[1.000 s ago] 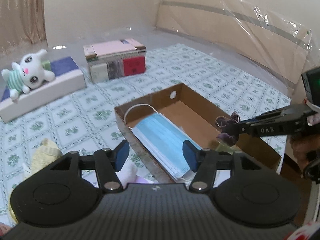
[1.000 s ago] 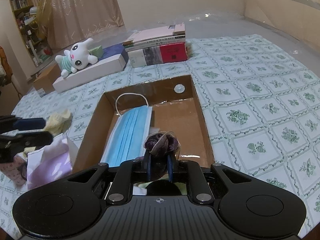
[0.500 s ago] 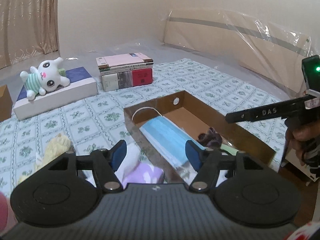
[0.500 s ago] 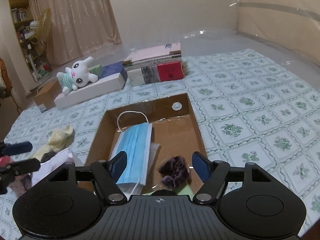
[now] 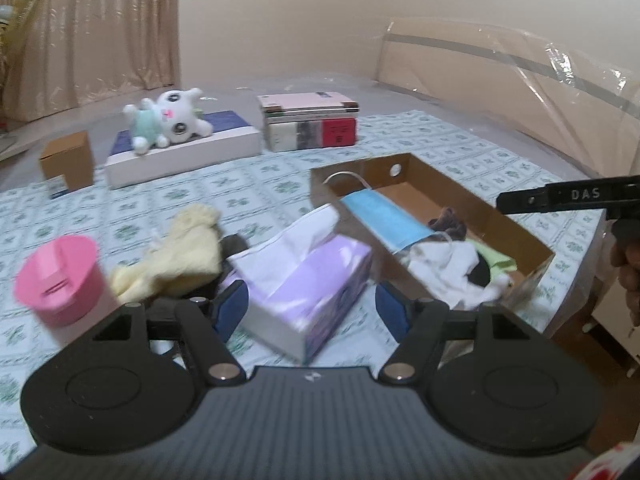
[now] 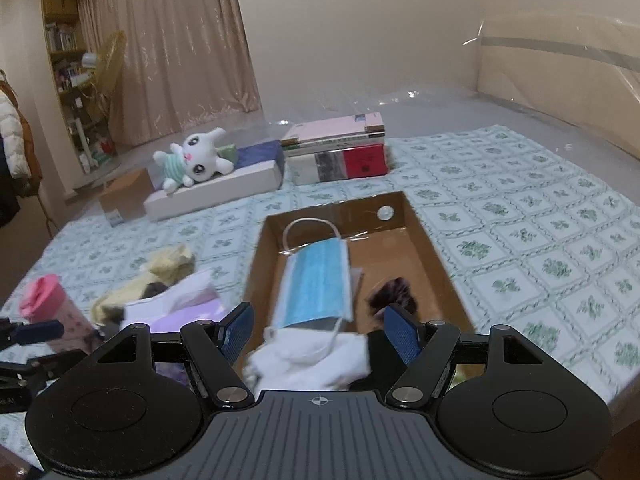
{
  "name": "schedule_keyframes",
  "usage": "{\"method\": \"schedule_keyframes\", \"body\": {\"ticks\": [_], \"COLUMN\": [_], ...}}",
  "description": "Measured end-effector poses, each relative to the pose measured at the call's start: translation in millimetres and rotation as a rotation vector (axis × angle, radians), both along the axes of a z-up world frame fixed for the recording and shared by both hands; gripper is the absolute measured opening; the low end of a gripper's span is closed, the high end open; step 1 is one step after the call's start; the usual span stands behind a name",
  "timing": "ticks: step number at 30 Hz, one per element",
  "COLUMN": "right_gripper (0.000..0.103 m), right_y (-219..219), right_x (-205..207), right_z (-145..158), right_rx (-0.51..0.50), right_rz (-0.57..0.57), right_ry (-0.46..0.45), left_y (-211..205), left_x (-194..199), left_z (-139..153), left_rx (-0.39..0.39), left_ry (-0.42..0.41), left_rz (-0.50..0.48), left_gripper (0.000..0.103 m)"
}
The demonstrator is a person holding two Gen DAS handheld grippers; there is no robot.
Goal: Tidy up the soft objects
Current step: 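Move both tools back from the box toward the pile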
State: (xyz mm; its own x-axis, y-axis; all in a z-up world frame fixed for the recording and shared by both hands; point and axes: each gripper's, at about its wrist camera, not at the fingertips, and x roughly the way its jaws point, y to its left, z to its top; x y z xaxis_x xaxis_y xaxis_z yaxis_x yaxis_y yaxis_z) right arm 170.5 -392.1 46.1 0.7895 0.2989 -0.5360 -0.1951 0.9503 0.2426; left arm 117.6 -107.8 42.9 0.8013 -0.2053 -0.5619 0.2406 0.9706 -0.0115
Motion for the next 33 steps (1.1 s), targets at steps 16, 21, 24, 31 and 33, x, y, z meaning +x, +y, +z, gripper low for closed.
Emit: {"method": "schedule_keyframes", "body": {"ticks": [16,21,24,31,33], "right_gripper": [0.072,0.072,0.072,0.072,0.072], "right_y": [86,101,107,116,116], "right_x": [-65,-73,-76,-77,-77], "right_z": [-3,-3,-2,-6,-6], "right_rx": [-0.081,-0.084,-0.085,-0.085,-0.085], "right_rz": [0.144,0.173,0.185,0.204,0.206], "right_ry": [-0.001,-0.001,-0.001,0.010,0.012], "left_y": [70,87,95,101,102], "left_x": [-67,-76,-79,-82,-82], "left_z": [8,9,7,1,0], "left_rx": [0.074,0.065,0.054,0.036,0.033], "left_ry": [-0.011,-0.010,0.002,0.022,0.024], "left_rz": [0.093,0.131,0.148,0.161,0.160], "left_gripper": [0.075,0.075,0.075,0.075,0.075]}}
